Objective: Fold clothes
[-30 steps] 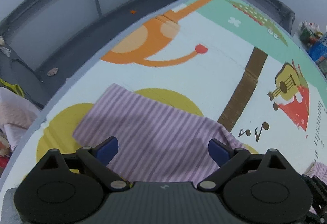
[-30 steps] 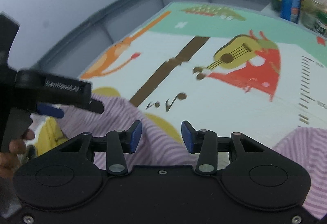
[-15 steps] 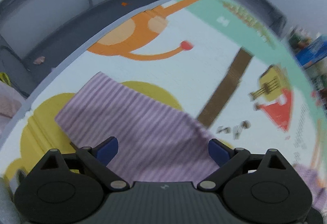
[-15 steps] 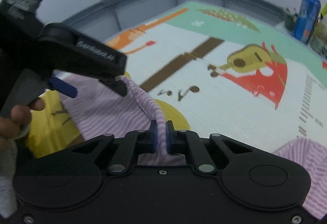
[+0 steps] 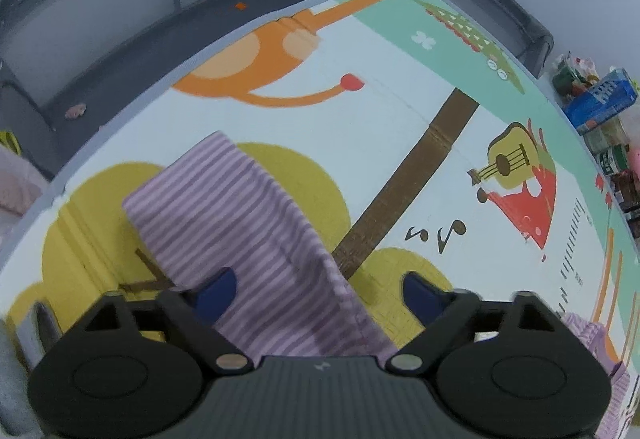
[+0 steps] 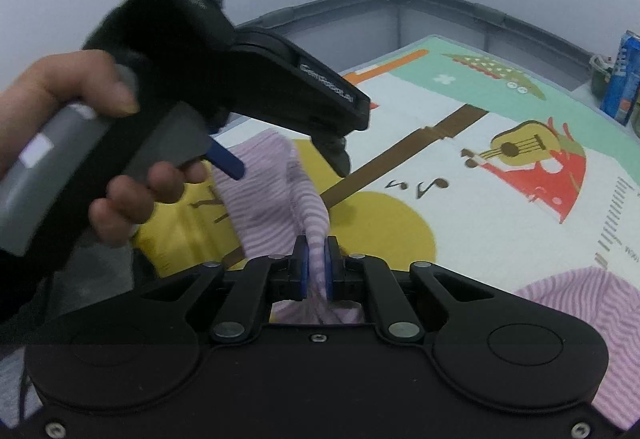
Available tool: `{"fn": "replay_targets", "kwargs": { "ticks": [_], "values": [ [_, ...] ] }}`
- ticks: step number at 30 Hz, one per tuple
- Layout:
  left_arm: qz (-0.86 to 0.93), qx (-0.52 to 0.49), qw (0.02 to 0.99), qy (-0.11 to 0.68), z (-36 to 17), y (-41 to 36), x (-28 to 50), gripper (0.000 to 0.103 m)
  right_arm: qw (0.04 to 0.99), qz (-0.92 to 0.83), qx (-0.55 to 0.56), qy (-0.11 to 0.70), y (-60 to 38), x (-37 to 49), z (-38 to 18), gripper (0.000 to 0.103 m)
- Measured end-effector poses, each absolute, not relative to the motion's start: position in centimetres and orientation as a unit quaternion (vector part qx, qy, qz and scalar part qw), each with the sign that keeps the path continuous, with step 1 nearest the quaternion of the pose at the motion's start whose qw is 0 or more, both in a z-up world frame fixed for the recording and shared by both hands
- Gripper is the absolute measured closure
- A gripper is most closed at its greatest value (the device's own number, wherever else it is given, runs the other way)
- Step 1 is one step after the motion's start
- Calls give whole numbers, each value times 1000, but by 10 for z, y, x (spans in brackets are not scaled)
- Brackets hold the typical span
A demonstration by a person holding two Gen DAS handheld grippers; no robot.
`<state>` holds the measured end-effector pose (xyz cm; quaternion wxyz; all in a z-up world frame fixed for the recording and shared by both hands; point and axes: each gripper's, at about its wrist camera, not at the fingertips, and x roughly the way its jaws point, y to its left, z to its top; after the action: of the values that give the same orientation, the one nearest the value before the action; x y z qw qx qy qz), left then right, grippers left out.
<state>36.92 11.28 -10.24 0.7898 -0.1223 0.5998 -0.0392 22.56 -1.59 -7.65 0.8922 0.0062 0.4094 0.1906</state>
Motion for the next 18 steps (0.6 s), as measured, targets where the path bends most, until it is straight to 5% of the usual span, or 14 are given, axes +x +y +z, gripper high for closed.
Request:
{"fn": "replay_targets", "kwargs": {
  "ticks": [2,4,9,18],
  "values": [
    [-49,-143,780,607,-107,117,366,78,891,195,9,410,-14,220,-76,96],
    [-61,-163,770,614,-111,120,363,93,890,195,13,411,-13,217,-76,96],
    [-68,-165,790,586,-99,122,352,96,887,201,21,415,-12,211,-76,95],
    [-142,-192,828,507,-53,116,344,96,897,205,43,389,-21,206,-62,75]
  ]
}}
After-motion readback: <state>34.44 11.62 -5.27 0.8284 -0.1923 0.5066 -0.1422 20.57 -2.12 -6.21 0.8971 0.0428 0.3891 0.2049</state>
